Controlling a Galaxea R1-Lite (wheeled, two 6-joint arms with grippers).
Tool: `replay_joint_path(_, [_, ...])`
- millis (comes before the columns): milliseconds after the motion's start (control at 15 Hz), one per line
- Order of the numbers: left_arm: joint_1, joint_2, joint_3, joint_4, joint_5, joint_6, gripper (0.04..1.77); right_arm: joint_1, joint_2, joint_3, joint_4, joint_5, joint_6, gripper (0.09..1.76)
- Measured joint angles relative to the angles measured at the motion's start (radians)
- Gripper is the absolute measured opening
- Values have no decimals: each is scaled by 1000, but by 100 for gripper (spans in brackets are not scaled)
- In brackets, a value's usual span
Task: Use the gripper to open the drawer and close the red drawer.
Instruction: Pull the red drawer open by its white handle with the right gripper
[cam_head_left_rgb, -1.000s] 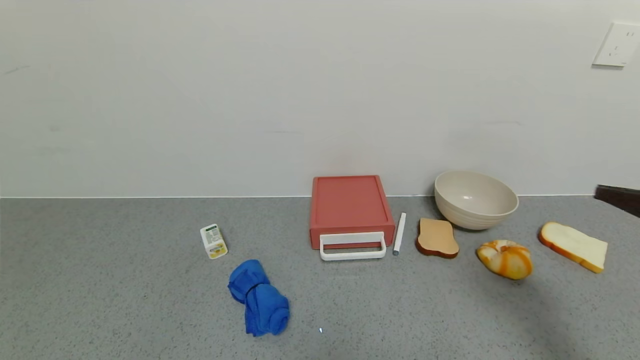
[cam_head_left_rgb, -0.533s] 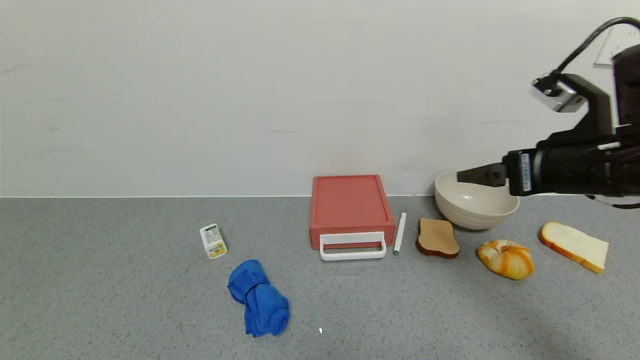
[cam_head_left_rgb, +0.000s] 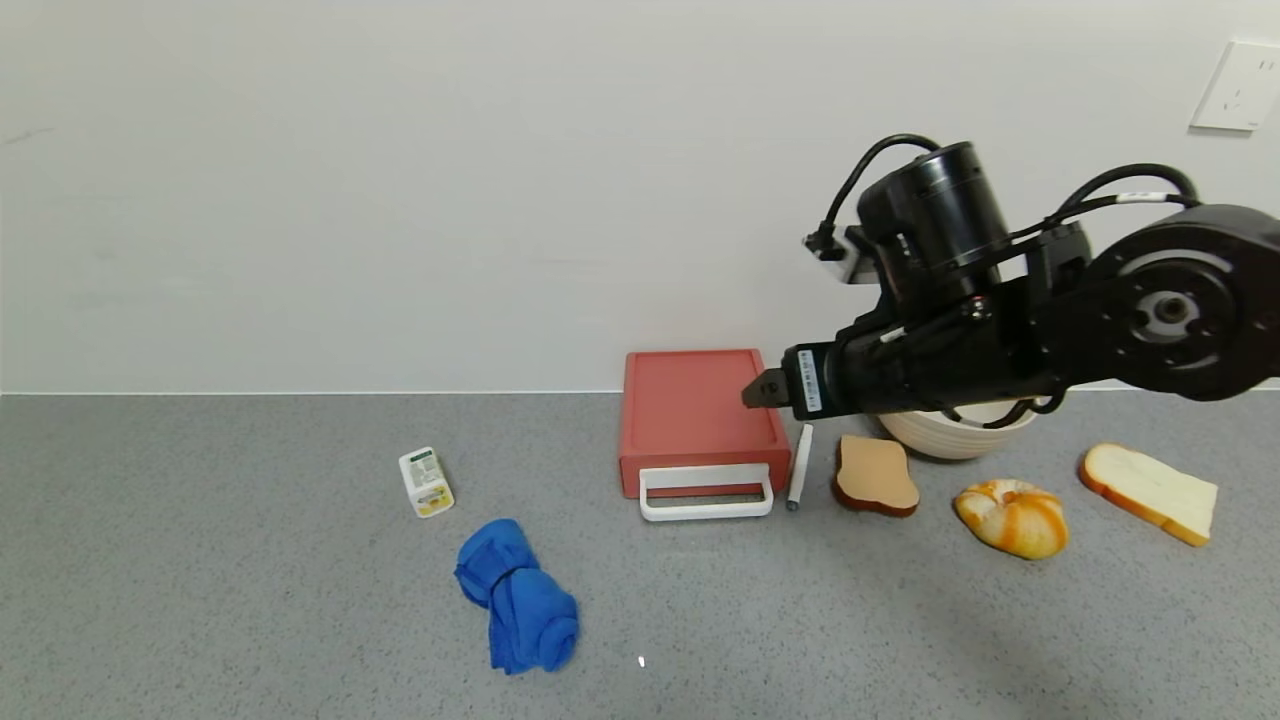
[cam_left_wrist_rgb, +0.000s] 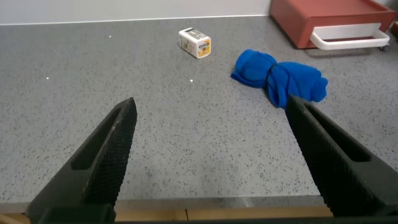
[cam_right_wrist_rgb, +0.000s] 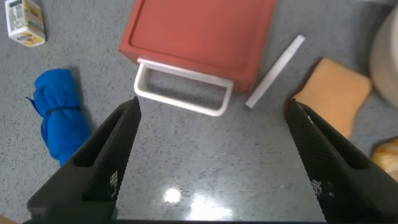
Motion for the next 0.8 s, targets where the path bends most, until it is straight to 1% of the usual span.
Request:
replay_joint_path(133, [0, 0, 0, 0, 0, 0, 172, 46, 63, -53, 40, -18, 39, 171])
replay_joint_path(267, [0, 0, 0, 0, 0, -2, 172, 74, 109, -76, 47, -22, 48, 171])
replay_joint_path(400, [0, 0, 0, 0, 0, -2, 172, 94, 141, -83, 48, -23, 48, 136])
replay_joint_path(533, [0, 0, 0, 0, 0, -3, 172, 107, 163, -86, 47, -23, 48, 107])
replay_joint_path(733, [0, 0, 0, 0, 0, -3, 172, 110, 184, -93, 44, -23, 46, 76])
replay_joint_path(800, [0, 0, 0, 0, 0, -3, 172, 111, 187, -93, 43, -21, 41, 41])
